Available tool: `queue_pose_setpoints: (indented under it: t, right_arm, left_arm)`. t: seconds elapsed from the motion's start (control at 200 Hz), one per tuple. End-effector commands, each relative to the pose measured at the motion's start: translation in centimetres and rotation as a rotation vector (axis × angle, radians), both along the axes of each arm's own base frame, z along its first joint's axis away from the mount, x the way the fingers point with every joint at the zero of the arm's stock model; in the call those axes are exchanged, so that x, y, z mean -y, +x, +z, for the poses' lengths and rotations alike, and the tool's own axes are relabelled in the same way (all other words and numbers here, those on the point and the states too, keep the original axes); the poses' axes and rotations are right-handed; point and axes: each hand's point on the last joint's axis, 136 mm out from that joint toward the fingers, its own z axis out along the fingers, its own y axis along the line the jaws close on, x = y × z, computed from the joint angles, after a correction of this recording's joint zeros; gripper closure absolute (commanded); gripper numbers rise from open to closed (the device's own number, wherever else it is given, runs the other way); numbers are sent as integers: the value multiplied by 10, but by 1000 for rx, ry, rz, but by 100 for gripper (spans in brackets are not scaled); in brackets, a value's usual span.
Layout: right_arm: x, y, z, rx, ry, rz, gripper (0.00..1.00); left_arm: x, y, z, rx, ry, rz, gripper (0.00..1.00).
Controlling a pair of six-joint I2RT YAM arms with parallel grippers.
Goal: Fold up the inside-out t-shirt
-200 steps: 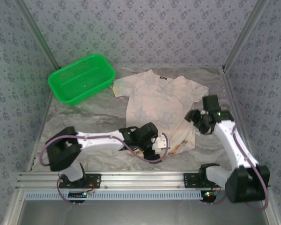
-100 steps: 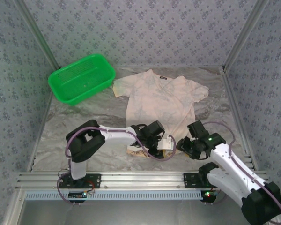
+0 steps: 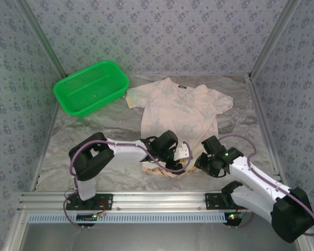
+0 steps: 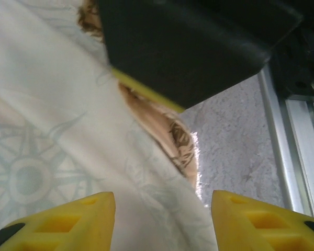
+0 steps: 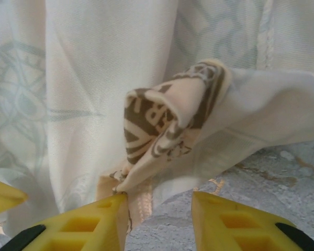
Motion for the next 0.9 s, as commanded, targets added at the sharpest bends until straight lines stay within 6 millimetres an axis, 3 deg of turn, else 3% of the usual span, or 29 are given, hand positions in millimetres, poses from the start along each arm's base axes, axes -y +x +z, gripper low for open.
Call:
queue_pose_setpoints:
  t: [0.0, 0.365, 0.42, 0.465, 0.52, 0.62, 0.705, 0.8, 0.895]
  right_arm:
    - [-1, 0, 2, 3, -1, -15, 60]
    - [-5, -4, -14, -43, -18, 4, 59]
    - [-4, -3, -17, -49, -32, 6, 69]
    - [-3, -2, -16, -49, -45, 3, 87]
    - [0, -2, -12, -42, -60, 0, 100]
    - [18, -8, -5, -49, -133, -35, 100]
    - [30, -13, -1, -76, -179, -37, 100]
    - [37, -15, 2, -85, -216, -32, 100]
    - [38, -11, 7, -59, -215, -20, 100]
  left_arm:
    - [9, -19, 14, 25, -61, -63, 49]
    - [9, -19, 4, 124, -52, -7, 53]
    - [9, -19, -1, 149, -35, -4, 54]
    - [9, -18, -4, 169, -22, 2, 54]
    - [7, -15, -7, 188, -3, 18, 55]
    - [-4, 1, -23, 244, 124, 59, 59]
    - [-15, 15, -36, 295, 238, 72, 71]
    - [-13, 22, -20, 222, 187, 89, 99]
    - [-6, 26, 19, 120, 38, 131, 100]
